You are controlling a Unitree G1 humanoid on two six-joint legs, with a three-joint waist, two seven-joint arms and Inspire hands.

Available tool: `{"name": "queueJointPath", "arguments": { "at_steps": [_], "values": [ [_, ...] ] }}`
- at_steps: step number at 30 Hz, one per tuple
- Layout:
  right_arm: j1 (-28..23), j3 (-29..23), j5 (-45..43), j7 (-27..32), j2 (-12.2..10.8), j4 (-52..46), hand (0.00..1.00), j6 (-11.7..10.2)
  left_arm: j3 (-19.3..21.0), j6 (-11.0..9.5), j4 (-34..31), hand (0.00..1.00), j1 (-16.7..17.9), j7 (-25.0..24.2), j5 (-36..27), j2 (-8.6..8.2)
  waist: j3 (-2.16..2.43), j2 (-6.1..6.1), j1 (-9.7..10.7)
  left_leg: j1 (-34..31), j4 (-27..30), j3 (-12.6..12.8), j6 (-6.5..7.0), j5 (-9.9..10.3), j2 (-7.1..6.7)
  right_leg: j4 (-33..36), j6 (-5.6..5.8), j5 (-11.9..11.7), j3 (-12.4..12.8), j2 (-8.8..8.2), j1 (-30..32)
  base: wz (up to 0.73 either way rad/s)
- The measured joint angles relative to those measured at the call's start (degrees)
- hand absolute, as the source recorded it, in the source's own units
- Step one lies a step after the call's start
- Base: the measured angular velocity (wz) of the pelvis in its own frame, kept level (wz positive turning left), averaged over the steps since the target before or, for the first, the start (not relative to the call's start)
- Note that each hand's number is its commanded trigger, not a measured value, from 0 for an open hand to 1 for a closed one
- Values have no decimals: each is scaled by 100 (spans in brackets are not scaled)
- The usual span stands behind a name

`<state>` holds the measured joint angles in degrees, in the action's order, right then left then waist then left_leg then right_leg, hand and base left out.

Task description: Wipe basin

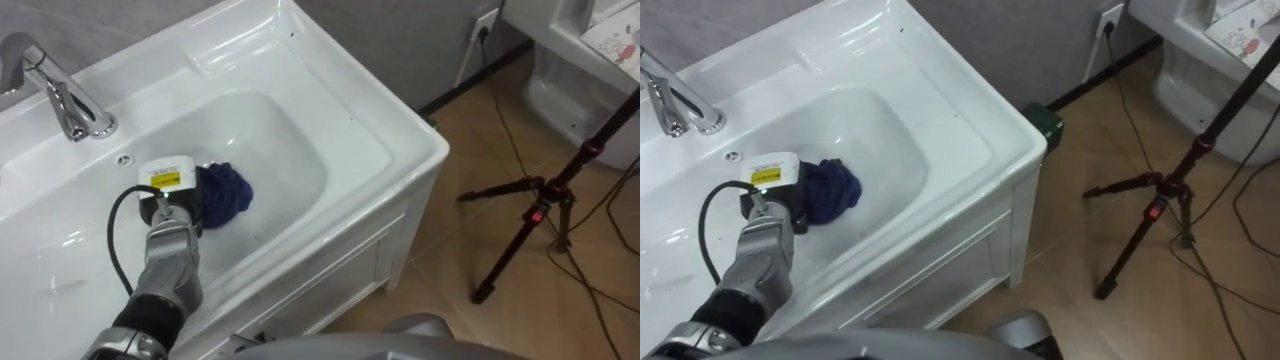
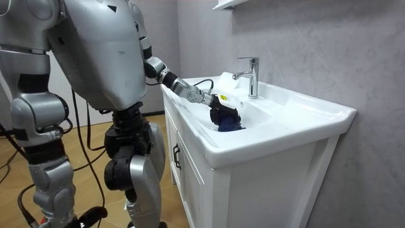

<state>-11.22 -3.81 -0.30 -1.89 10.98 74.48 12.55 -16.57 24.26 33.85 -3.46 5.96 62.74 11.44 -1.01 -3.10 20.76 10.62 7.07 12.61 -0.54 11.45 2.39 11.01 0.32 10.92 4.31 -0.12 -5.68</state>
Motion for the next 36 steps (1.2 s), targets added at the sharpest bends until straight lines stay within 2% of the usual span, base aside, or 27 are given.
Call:
{"name": "queueJointPath", "arguments": {
  "at_steps": [2,5,12,15,17,19,29,36],
  "values": [
    [-27,1,0,-42,1,-26,0,19,0,46,6,100,-14,-9,-33,0,-7,-22,100,2,-4,40,14,13,-2,-5,14,-15,39,-3,7,-12],
    [-57,-13,4,-79,4,-49,0,116,-3,46,29,100,-54,-21,-36,-4,-7,-66,122,24,-27,140,18,22,-6,-8,20,-33,141,14,30,-14],
    [-71,-29,13,-80,20,-147,0,120,-48,57,16,100,-107,-56,-328,7,-8,-161,290,41,-25,165,29,39,-14,-18,31,-43,195,14,32,-2],
    [6,-42,12,-74,42,-149,0,105,-265,107,-114,100,-183,-156,-346,38,-18,-234,406,17,-22,201,37,48,-16,-30,41,-53,217,13,66,-2],
    [77,-35,15,-72,107,-130,0,56,-441,162,-122,100,-311,-209,-314,38,-52,-315,419,15,-20,257,50,55,-11,-30,54,-66,279,14,86,-14],
    [120,-35,22,-73,119,-83,0,34,-553,162,-122,100,-425,-285,-308,53,-53,-343,427,22,-21,278,54,58,-13,-29,57,-68,303,12,86,-7],
    [99,23,40,-149,167,-69,0,7,-607,196,-127,100,-558,-429,-312,100,-53,-337,421,-20,-22,299,62,70,-14,-19,64,-72,361,18,139,0],
    [106,43,154,-198,167,-69,0,77,-587,197,-130,100,-574,-429,-314,100,-38,-271,380,-52,-19,298,62,70,-12,-20,65,-71,348,20,168,0]
  ]
}}
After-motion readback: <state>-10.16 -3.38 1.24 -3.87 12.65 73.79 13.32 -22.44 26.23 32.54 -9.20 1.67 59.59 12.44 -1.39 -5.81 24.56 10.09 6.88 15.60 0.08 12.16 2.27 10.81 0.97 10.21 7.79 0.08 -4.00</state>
